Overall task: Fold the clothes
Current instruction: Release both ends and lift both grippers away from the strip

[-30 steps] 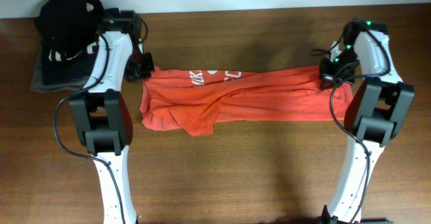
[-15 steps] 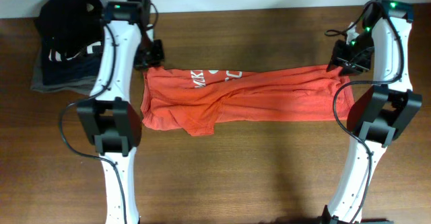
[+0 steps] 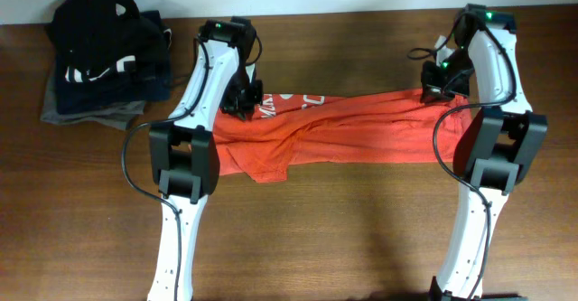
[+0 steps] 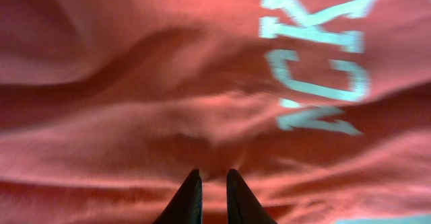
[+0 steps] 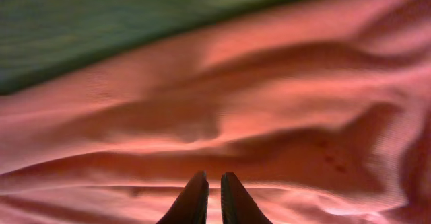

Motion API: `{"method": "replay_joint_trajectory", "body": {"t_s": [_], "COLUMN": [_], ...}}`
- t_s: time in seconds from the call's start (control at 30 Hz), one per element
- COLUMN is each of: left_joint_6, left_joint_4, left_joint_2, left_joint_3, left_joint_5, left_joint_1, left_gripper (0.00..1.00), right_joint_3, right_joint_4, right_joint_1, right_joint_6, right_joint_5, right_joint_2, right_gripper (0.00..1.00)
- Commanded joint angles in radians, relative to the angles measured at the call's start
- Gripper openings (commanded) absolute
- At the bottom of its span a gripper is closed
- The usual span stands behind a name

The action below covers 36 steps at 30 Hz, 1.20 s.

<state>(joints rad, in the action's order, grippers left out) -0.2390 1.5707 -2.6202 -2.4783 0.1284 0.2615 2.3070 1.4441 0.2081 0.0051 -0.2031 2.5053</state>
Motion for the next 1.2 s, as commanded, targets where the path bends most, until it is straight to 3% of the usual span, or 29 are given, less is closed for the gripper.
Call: {"method": "replay_joint_trajectory", "body": {"t_s": [0.0,0.5,0.6,0.7,1.17], "left_joint_6": [0.01,0.009,0.009,0.009,0.035], "left_joint_4": [0.005,-0.108,-0.137,-0.185,-0.367], "left_joint_2": [-0.02,-0.037,-0.037,-0.037,-0.037], "left_joint_3": [-0.01,-0.01,-0.01,-0.01,-0.042], "left_joint_5": [0.017,-0.148,-0.152,-0.151,-0.231], "left_joint_1": [-0.007,-0.063,-0.091,-0.117,-0.138], "left_gripper": [0.14,0.16,0.16,0.16,0.16], "right_joint_3": [-0.033,-0.241,-0.243,-0.242,-0.195], "right_joint_4": [-0.003,-0.217,-0.249,-0.286,-0.421], "right_joint_1": [0.048,0.102,0.108,0.115,0.12], "right_joint_6": [0.011,0.011,0.029,0.034,0.108], "right_joint_5": [0.053,0.059,0.093,0.146,0.267], "right_joint_2": [0.003,0.003,0.003,0.003,0.003], "right_gripper": [0.13,0.14,0.14,0.22,0.23]}}
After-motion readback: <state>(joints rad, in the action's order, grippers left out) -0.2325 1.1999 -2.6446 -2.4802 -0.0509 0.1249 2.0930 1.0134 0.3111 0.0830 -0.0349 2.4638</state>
